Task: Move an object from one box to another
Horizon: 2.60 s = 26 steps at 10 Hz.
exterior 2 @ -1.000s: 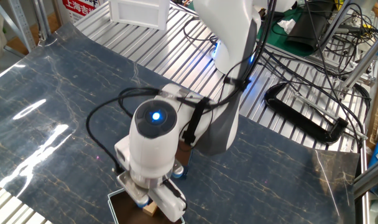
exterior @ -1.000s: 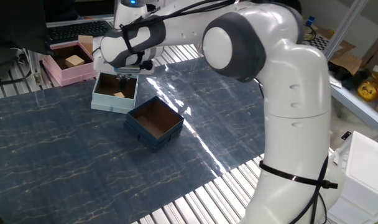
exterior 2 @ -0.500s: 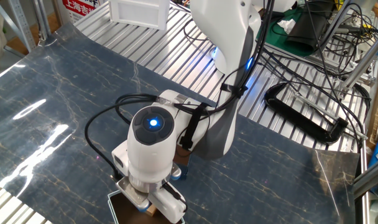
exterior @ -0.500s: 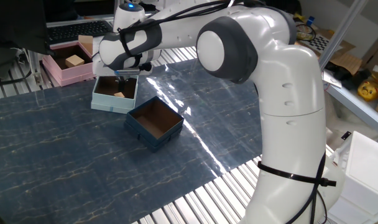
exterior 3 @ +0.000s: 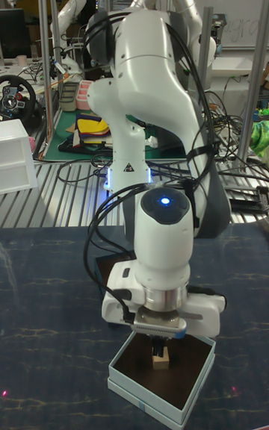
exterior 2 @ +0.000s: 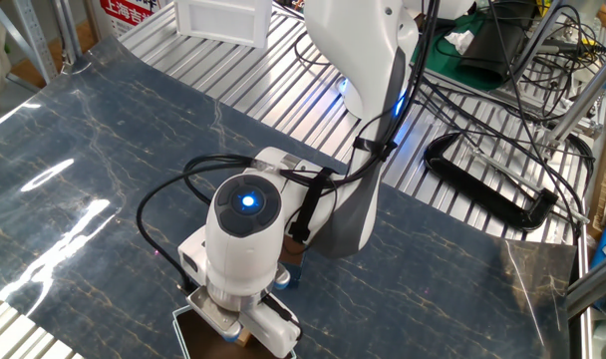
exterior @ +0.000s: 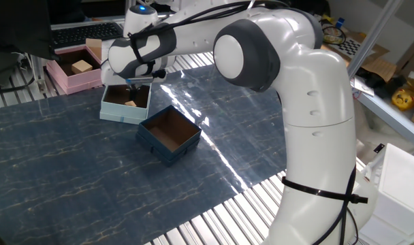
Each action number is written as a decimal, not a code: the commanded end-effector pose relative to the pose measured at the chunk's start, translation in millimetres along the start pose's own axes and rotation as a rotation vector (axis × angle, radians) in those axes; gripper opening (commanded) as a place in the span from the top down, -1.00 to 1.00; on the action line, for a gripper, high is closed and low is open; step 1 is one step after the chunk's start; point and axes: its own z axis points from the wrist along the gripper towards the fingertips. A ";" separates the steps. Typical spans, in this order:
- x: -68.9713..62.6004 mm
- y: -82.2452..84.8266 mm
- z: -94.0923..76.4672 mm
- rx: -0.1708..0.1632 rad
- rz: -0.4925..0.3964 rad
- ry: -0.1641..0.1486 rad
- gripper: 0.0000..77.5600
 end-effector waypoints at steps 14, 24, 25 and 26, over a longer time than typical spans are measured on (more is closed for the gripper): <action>-1.2 0.8 -2.2 0.006 -0.013 -0.006 -1.00; 6.3 6.3 27.1 -0.017 -0.027 -0.014 -1.00; 6.6 7.1 26.8 -0.008 -0.031 -0.013 -1.00; 6.7 7.3 26.6 -0.006 -0.039 -0.011 -1.00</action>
